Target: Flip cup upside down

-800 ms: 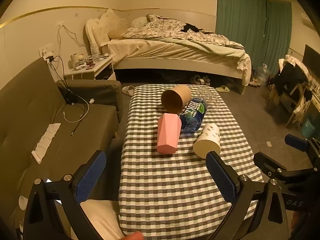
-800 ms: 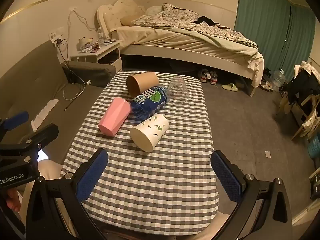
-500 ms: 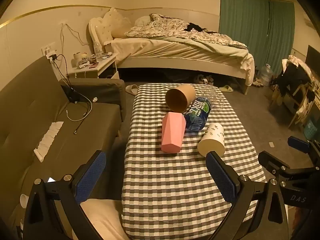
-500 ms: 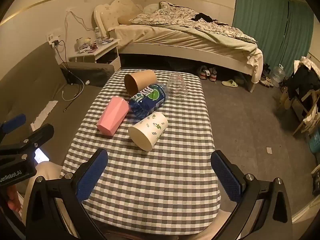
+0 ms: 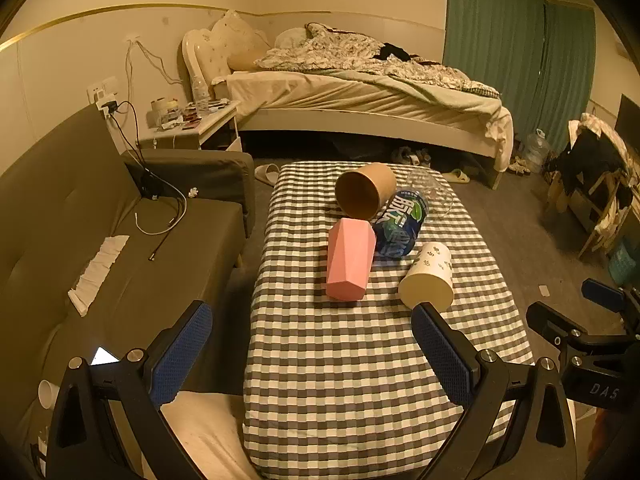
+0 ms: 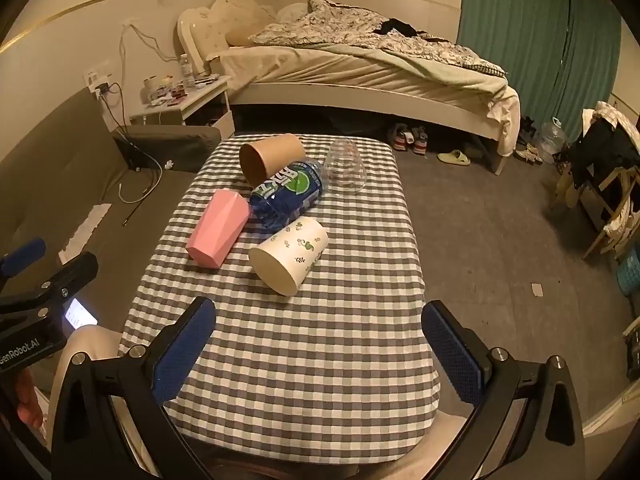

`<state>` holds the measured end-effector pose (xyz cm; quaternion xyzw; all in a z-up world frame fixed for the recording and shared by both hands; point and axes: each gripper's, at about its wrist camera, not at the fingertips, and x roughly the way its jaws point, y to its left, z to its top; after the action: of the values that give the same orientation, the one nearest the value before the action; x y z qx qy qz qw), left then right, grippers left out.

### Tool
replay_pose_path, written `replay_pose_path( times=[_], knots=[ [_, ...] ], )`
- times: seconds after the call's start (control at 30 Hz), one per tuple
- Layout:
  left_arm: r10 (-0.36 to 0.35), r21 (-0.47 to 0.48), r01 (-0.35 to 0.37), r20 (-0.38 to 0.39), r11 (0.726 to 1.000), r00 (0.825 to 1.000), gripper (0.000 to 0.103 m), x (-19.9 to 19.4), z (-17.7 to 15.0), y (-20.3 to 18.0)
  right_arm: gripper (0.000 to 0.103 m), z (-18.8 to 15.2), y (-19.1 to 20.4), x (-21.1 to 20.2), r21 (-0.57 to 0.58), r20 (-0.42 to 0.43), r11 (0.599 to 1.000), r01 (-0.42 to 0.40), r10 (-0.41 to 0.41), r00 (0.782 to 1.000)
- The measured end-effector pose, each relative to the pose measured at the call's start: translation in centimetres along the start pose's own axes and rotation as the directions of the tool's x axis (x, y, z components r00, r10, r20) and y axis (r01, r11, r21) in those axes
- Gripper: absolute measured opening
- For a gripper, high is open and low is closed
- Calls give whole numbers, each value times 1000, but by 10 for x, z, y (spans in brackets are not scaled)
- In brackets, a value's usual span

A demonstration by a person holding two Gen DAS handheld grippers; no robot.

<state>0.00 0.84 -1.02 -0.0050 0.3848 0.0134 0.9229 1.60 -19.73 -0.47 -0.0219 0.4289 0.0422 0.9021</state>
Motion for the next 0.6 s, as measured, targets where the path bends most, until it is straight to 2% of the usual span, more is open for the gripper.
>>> replay_pose_path(
  times=[0.6],
  knots=[
    [6,-3,-6,-18,1000,1000,103,6,-1,3,103,0,-1,4,19,-10,1000,3,-3,1000]
  ],
)
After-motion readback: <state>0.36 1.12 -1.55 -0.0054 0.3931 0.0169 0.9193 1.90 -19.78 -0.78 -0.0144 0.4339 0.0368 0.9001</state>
